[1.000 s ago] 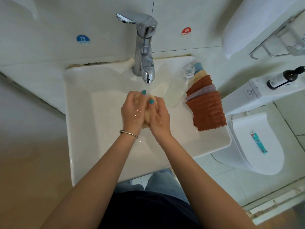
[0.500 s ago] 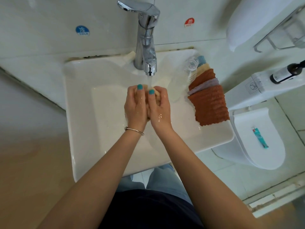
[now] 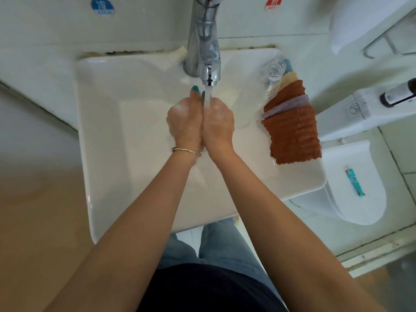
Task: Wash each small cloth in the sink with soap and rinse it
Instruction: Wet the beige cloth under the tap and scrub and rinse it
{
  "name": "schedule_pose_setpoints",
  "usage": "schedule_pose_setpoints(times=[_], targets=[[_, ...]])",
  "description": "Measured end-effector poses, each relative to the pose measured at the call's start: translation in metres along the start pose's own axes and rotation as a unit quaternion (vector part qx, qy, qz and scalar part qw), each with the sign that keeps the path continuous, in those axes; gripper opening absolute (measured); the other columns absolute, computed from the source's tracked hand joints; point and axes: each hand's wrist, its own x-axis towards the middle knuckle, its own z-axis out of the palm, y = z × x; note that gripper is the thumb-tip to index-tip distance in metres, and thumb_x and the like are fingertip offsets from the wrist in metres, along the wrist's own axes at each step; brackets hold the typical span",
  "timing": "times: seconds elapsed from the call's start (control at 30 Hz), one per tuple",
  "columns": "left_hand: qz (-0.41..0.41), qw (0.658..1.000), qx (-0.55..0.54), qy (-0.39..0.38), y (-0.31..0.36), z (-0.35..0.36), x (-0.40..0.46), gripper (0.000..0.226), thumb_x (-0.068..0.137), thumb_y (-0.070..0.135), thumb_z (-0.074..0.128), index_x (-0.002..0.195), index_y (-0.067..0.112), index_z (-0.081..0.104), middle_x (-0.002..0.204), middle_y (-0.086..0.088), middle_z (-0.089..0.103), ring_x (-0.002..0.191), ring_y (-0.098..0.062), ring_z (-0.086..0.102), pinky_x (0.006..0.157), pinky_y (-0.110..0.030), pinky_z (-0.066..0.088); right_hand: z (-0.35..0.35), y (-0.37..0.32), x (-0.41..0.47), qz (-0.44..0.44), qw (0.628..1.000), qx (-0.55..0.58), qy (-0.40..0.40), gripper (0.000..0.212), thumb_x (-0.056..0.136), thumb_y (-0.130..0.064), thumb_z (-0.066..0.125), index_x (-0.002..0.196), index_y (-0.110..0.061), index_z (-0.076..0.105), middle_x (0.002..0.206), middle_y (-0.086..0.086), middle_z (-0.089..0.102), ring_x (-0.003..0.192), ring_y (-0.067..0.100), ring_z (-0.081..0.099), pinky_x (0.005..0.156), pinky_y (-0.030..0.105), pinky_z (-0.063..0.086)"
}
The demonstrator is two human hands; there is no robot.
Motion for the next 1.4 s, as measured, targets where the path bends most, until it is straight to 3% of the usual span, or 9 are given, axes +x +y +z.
schedule_pose_setpoints(times=[0.17,0.33,0.43,0.63,0.77,0.93,1.17,1.3,1.4], targets=[[-0.032,0.999,-0.006,-0.002,0.004,-0.007,-0.003,0.054,0.097,0.023,0.053,0.045,0.022,0.036,0.039,0.013,0.038,0.045,-0.005,0.036,0.054,-0.025,0.034,-0.01,-0.011,-0.008,0.029,0.995,0.085,-0.039,0.043,0.101,-0.042,0.042,0.063,-0.022,0.049,0.063,-0.005,0.053,0.062,0.012,0.052,0.056,0.026,0.037],[0.006,0.986,0.01,-0.165,-0.004,-0.036,-0.009,0.006,0.095,0.033,0.059,0.097,0.028,0.058,0.095,0.008,0.066,0.086,-0.004,0.065,0.077,-0.022,0.054,-0.021,-0.006,-0.012,0.027,0.982,0.173,-0.066,0.022,0.1,-0.041,0.043,0.099,-0.019,0.044,0.088,-0.005,0.056,0.075,0.005,0.055,0.063,0.021,0.043],[-0.007,0.983,-0.004,-0.186,-0.007,-0.045,-0.009,0.005,0.09,0.028,0.068,0.092,0.025,0.064,0.091,0.003,0.069,0.087,-0.014,0.067,0.087,-0.041,0.056,-0.027,0.001,-0.018,0.05,0.96,0.271,-0.048,0.032,0.095,-0.032,0.053,0.119,-0.02,0.035,0.113,0.001,0.048,0.091,0.006,0.055,0.067,0.015,0.046],[-0.052,0.981,-0.132,-0.135,-0.003,-0.032,-0.018,0.025,0.075,0.033,0.072,0.087,0.017,0.057,0.084,-0.002,0.063,0.084,-0.021,0.062,0.078,-0.041,0.054,-0.029,0.017,-0.038,0.189,0.867,0.452,-0.091,0.033,0.097,-0.034,0.057,0.122,-0.014,0.049,0.111,0.003,0.065,0.099,0.016,0.067,0.099,0.049,0.05],[-0.033,0.988,-0.053,-0.14,-0.008,-0.039,-0.017,0.041,0.054,0.041,0.076,0.078,0.02,0.051,0.074,0.002,0.058,0.071,-0.017,0.056,0.067,-0.037,0.051,-0.032,0.016,-0.037,0.092,0.92,0.38,-0.027,0.011,0.099,-0.02,0.053,0.109,-0.018,0.048,0.094,-0.002,0.062,0.086,0.013,0.063,0.087,0.04,0.054],[-0.097,0.968,-0.036,-0.231,-0.009,-0.053,-0.005,0.065,0.052,0.049,0.082,0.111,0.039,0.057,0.115,-0.003,0.067,0.095,-0.018,0.069,0.077,-0.036,0.057,-0.033,0.018,-0.033,0.011,0.952,0.305,-0.011,0.012,0.099,-0.01,0.053,0.107,-0.015,0.046,0.094,0.002,0.056,0.083,0.01,0.056,0.077,0.028,0.051],[-0.033,0.974,-0.076,-0.212,-0.001,-0.056,-0.002,0.034,0.064,0.015,0.076,0.089,0.026,0.057,0.09,-0.002,0.065,0.078,-0.02,0.062,0.06,-0.029,0.051,-0.033,0.022,-0.027,0.098,0.93,0.348,-0.07,0.036,0.089,-0.024,0.066,0.116,-0.013,0.045,0.103,0.002,0.059,0.095,0.013,0.06,0.088,0.035,0.052],[-0.066,0.963,-0.12,-0.23,-0.004,-0.063,0.002,0.067,0.071,0.0,0.078,0.12,0.038,0.053,0.117,-0.004,0.066,0.103,-0.019,0.066,0.083,-0.036,0.056,-0.034,0.028,-0.024,0.045,0.97,0.24,-0.015,0.018,0.088,-0.022,0.07,0.084,-0.014,0.054,0.083,0.009,0.057,0.078,0.021,0.056,0.074,0.04,0.048],[-0.087,0.97,-0.081,-0.212,-0.004,-0.062,0.0,0.036,0.08,0.019,0.076,0.114,0.024,0.065,0.109,-0.002,0.068,0.102,-0.022,0.066,0.086,-0.038,0.054,-0.028,0.024,-0.027,0.008,0.973,0.229,-0.029,0.017,0.088,-0.034,0.066,0.085,-0.023,0.054,0.085,0.009,0.062,0.08,0.024,0.06,0.076,0.043,0.052]])
